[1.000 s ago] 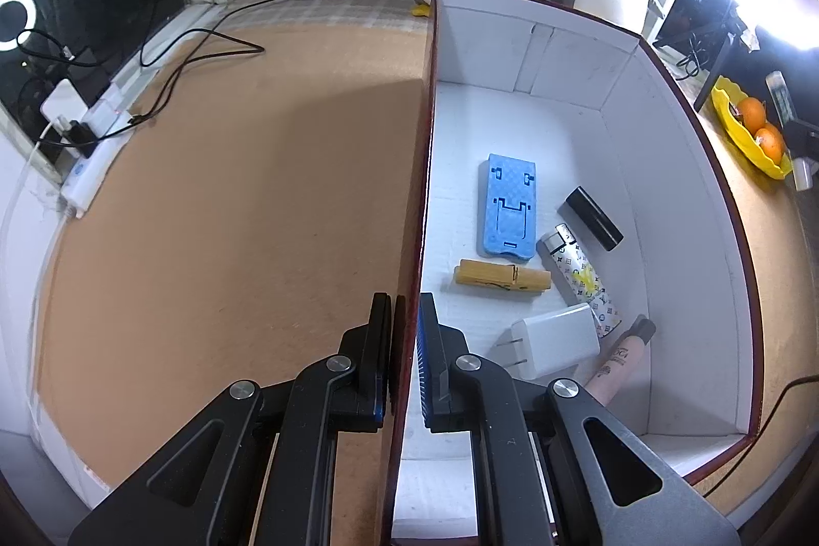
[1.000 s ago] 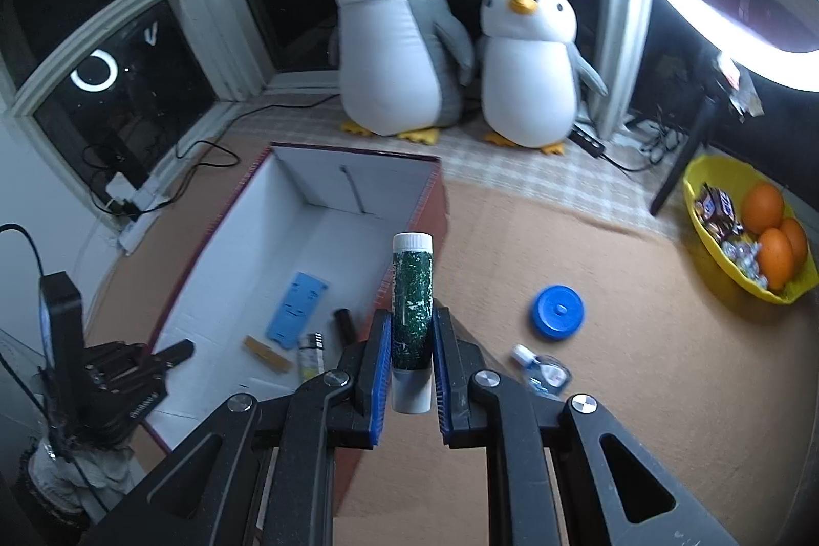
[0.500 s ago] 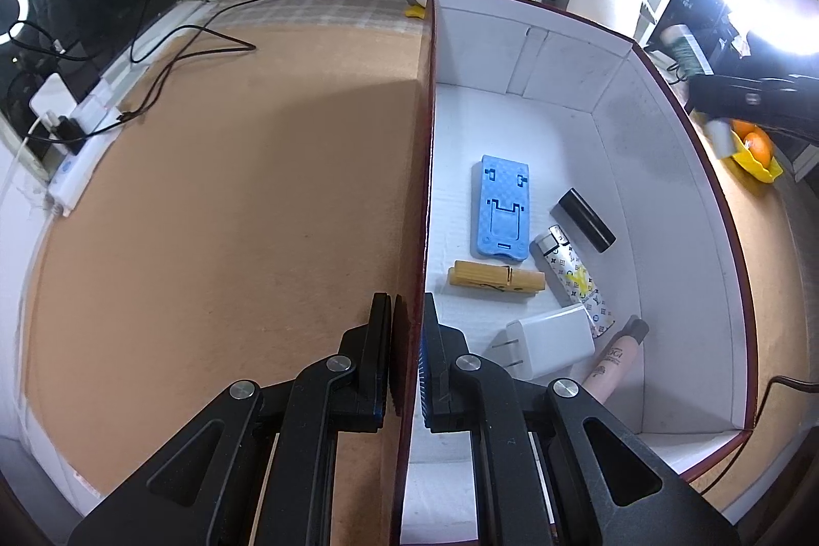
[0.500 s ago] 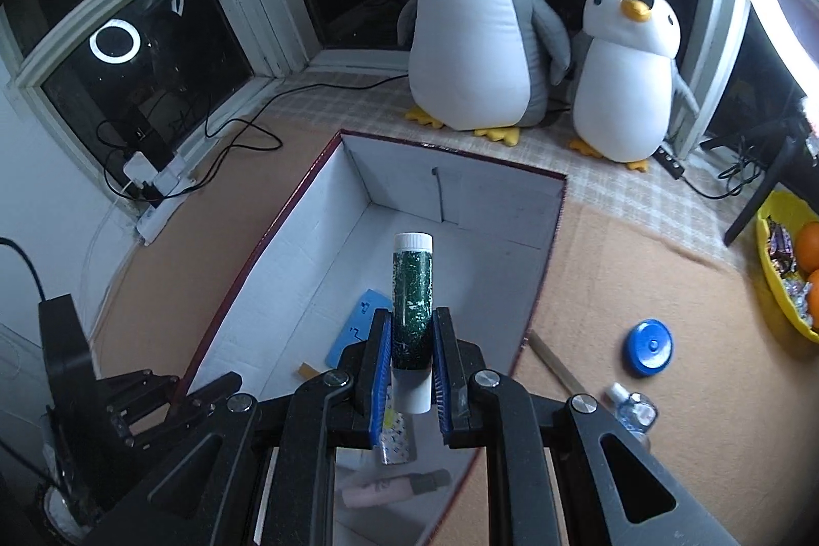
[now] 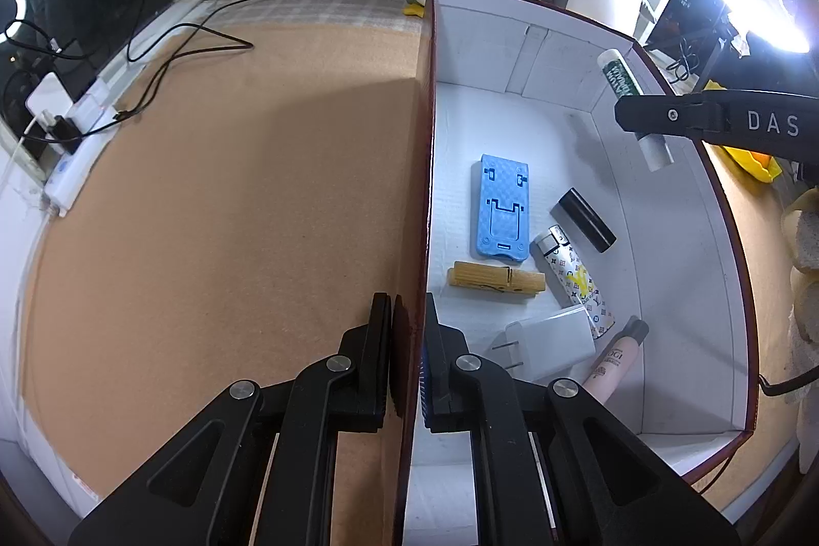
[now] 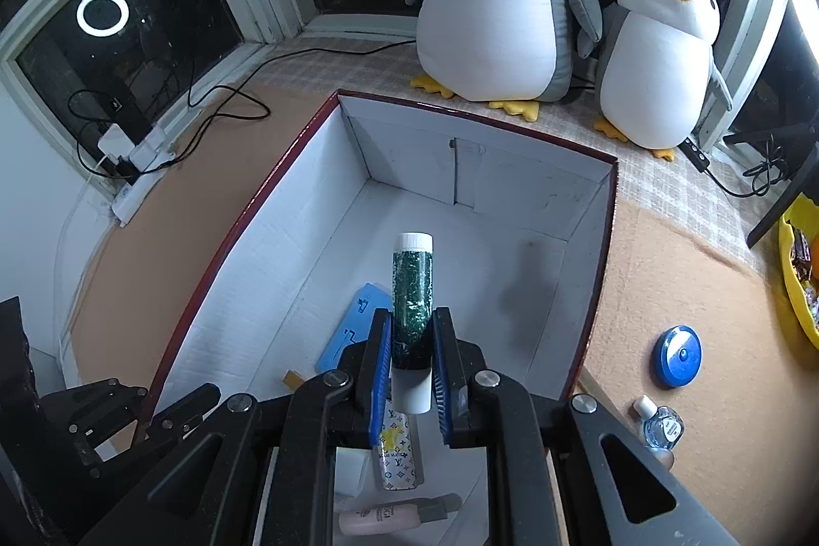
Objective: Organize rigid objects
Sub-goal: 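Carry the green tube over the white box and open the right gripper, then move the right gripper to the blue round tape measure and grasp it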
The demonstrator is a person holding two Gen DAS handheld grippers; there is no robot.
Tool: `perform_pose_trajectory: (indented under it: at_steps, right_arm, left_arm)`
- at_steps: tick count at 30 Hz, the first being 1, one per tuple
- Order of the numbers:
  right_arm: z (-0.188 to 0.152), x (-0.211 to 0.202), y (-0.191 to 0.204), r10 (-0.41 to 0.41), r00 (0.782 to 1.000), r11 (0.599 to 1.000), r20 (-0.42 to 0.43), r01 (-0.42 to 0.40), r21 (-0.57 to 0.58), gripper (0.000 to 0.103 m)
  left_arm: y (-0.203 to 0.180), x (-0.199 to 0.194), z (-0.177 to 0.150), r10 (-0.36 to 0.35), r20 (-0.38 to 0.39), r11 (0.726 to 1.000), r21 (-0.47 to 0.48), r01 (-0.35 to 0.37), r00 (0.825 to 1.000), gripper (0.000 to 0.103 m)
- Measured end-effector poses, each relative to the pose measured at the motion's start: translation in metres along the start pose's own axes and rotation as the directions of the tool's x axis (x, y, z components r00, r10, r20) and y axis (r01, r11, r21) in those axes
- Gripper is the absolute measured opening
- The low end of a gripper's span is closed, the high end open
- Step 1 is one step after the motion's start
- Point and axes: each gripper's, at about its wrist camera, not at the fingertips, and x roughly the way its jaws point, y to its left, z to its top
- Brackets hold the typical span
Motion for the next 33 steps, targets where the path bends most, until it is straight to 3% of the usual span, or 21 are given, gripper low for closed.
perform_pose_trajectory:
  at_steps: [1, 4, 5, 12, 19, 25, 33]
  right_arm:
    - [0.000, -0.001, 0.000, 0.009, 1.000, 1.000, 0.001, -0.009, -0.005, 0.018]
    - [-0.001, -0.007, 0.002, 0.019, 0.999, 1.000, 0.032, -0.018, -0.014, 0.049]
    - [-0.001, -0.009, 0.001, 0.020, 0.999, 1.000, 0.040, -0.020, -0.015, 0.051]
    - [-0.005, -0.026, -0.016, 0.051, 0.996, 0.998, 0.070, -0.054, 0.037, 0.051]
    - [-0.021, -0.052, -0.064, 0.067, 0.991, 0.987, 0.114, -0.083, 0.140, 0.051]
    - [-0.035, -0.070, -0.118, -0.005, 0.990, 0.973, 0.139, -0.027, 0.230, 0.051]
    - [-0.053, -0.053, -0.183, -0.110, 0.992, 0.944, 0.063, 0.085, 0.318, 0.051]
  left_arm:
    - [-0.001, 0.000, 0.000, 0.002, -0.001, 1.000, 0.001, -0.002, 1.000, 0.008]
    - [-0.001, 0.001, 0.000, 0.006, -0.003, 1.000, 0.005, -0.006, 1.000, 0.008]
    - [-0.002, 0.001, 0.000, 0.008, -0.004, 1.000, 0.006, -0.008, 1.000, 0.008]
    - [-0.004, 0.001, 0.000, 0.021, -0.009, 1.000, 0.015, -0.021, 1.000, 0.008]
    - [-0.007, 0.000, 0.001, 0.039, -0.017, 0.999, 0.032, -0.039, 0.999, 0.008]
    - [-0.009, 0.001, 0.001, 0.061, -0.027, 0.997, 0.045, -0.059, 0.998, 0.008]
    - [-0.013, 0.002, 0.002, 0.092, -0.040, 0.994, 0.057, -0.090, 0.995, 0.008]
